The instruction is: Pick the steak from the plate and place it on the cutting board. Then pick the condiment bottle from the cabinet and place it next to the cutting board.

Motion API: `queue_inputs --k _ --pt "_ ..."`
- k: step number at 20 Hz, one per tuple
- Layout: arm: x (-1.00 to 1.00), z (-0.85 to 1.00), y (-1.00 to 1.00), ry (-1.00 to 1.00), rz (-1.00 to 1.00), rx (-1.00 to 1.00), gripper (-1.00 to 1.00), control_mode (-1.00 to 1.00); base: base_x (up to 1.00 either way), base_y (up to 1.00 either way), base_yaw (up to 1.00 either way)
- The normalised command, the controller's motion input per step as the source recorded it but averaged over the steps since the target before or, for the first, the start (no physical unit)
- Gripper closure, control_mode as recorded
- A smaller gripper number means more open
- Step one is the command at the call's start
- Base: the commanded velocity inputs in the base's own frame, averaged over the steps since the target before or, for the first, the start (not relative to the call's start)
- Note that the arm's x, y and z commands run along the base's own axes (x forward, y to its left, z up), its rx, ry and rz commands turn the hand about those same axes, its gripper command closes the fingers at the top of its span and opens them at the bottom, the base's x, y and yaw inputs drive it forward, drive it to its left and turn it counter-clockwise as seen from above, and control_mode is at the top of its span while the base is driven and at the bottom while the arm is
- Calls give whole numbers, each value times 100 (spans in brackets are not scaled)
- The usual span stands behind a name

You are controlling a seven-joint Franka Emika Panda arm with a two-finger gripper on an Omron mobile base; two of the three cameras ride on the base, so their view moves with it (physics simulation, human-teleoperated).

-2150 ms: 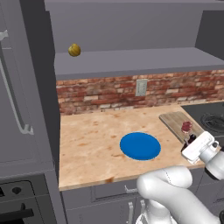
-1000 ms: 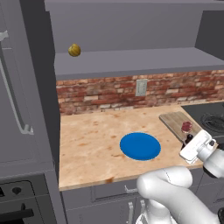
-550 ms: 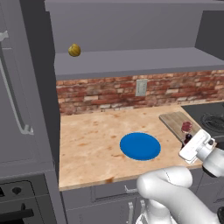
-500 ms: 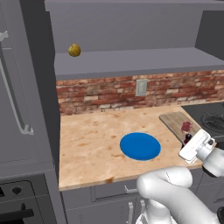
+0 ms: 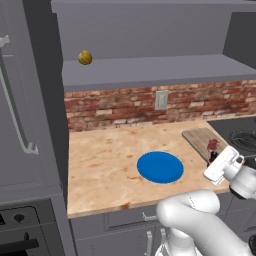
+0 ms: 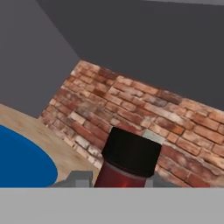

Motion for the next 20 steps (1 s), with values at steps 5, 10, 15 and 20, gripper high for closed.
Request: queue_inputs --k 5,10,15,20 --pt "18 -10 -8 2 0 0 100 -100 0 0 0" --pt "6 -7 -9 1 0 0 100 -100 0 0 0" --pt "0 -1 -20 0 0 0 100 -100 0 0 0" --pt "0 0 -15 0 0 0 100 -100 0 0 0"
